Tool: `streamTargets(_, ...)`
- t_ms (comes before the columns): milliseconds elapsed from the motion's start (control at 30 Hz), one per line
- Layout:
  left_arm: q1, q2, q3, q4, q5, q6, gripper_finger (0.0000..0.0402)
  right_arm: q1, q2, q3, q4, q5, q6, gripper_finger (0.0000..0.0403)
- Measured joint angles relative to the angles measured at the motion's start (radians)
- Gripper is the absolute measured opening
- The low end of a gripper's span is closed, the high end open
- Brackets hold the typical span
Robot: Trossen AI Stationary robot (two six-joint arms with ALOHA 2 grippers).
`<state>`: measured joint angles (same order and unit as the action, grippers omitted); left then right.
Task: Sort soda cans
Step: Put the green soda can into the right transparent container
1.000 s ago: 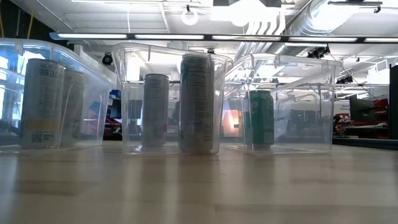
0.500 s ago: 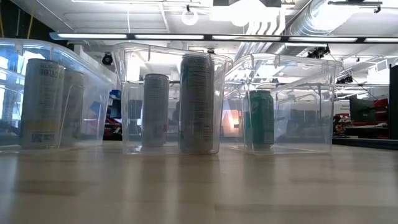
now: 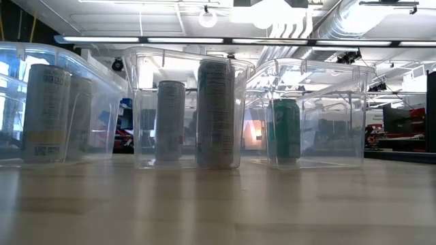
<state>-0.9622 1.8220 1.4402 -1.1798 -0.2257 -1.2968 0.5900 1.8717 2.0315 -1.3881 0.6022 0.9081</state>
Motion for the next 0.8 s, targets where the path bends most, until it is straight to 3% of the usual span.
streamTargets(100,0.029,-0.031,0.032,-0.017,-0.033,0.050,0.0279,0.023,-0.002,0.000,-0.042,0.003,0.014,0.0275)
streamTargets(233,0.088,-0.129,0.122,-0.019,-0.186,0.179,0.0279,0.064,-0.029,-0.001,-0.096,0.063,0.063,0.0275)
streamTargets(433,0.281,-0.228,0.257,-0.017,-0.398,0.433,0.0279,0.117,-0.097,-0.001,-0.143,0.183,0.127,0.0275)
streamTargets(600,0.499,-0.224,0.285,0.081,-0.371,0.768,0.0279,0.064,-0.148,-0.006,-0.182,0.228,0.190,0.0275)
streamTargets(800,0.757,-0.200,0.290,0.248,-0.238,1.185,0.0279,-0.077,-0.206,-0.007,-0.183,0.227,0.038,0.0252)
